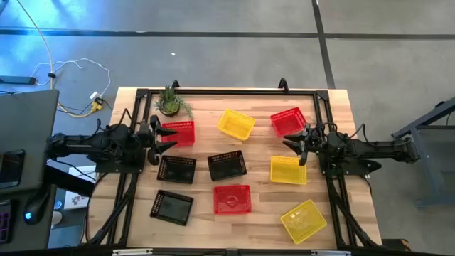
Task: Stack baskets by color
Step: Stack the top left black bin on top of the bottom black bin
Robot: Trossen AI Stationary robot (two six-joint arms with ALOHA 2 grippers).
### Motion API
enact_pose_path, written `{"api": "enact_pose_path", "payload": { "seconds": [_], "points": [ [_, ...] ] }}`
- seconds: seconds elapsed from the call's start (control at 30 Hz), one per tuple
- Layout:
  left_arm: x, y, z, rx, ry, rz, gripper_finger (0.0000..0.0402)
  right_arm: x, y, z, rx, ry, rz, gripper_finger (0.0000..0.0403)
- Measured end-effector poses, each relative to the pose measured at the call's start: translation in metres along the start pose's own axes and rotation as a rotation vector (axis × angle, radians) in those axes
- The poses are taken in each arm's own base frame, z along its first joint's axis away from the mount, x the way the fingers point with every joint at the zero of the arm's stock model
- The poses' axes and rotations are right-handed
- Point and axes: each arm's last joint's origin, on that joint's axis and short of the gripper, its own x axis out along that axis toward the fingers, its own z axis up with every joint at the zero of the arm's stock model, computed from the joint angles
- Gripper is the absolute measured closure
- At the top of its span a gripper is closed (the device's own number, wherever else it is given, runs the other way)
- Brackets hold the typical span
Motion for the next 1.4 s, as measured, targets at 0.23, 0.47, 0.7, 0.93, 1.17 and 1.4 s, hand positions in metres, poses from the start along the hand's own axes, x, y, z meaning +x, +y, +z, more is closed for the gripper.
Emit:
{"api": "enact_pose_path", "payload": {
  "seconds": [0.23,0.47,0.7,0.93,1.17,1.4],
  "points": [
    [0.012,-0.005,0.022,0.018,0.232,0.054,0.0206,0.0,0.0,0.0,0.0,0.001,0.0,0.0293],
    [0.027,-0.01,0.047,-0.002,0.441,0.099,0.0206,0.0,0.0,0.0,0.0,0.0,0.0,0.0293],
    [0.039,-0.014,0.055,0.044,0.625,0.127,0.0206,0.0,0.0,0.0,0.0,0.001,0.0,0.0293],
    [0.049,-0.016,0.038,0.005,0.84,0.077,0.0206,0.0,0.0,0.0,0.0,0.0,0.0,0.0293],
    [0.062,-0.016,0.019,0.016,1.006,0.086,0.0206,0.0,0.0,0.0,0.0,0.0,0.0,0.0293],
    [0.076,-0.017,0.003,0.054,1.116,0.083,0.0206,0.0,0.0,0.0,0.0,0.0,0.0,0.0293]
  ]
}}
